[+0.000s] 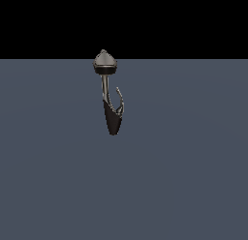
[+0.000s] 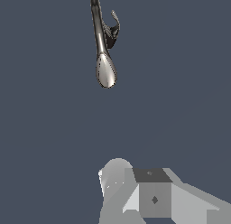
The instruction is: Turn on the faucet by rotating a designated handle.
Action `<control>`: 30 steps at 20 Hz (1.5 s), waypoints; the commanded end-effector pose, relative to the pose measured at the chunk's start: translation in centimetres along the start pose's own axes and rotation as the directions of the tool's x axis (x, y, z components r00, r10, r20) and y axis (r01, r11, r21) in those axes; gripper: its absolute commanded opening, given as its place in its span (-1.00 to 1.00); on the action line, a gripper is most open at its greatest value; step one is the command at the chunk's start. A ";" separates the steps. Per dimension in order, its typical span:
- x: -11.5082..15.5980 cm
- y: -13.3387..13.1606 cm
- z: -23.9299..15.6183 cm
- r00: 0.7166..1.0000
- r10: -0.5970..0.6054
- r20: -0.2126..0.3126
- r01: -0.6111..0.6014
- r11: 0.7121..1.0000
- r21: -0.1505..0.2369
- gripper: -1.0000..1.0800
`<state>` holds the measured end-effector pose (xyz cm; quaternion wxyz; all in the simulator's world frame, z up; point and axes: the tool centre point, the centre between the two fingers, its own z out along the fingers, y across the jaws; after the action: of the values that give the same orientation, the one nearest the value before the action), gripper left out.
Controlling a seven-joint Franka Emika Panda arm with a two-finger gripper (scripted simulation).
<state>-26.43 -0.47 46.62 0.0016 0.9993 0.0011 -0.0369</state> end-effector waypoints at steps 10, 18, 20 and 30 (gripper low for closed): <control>0.4 -0.5 -1.0 1.000 0.009 -0.010 -0.009 1.000 -0.012 -1.00; 0.9 -0.6 -0.9 1.000 0.024 -0.005 -0.024 1.000 0.001 -1.00; 1.4 -0.8 -0.9 0.999 0.036 0.000 -0.036 0.999 0.011 -1.00; 6.0 -2.0 0.1 0.986 0.155 0.057 -0.160 0.982 0.104 -1.00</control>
<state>-21.36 1.31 46.39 -0.0410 0.9953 -0.0675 -0.0558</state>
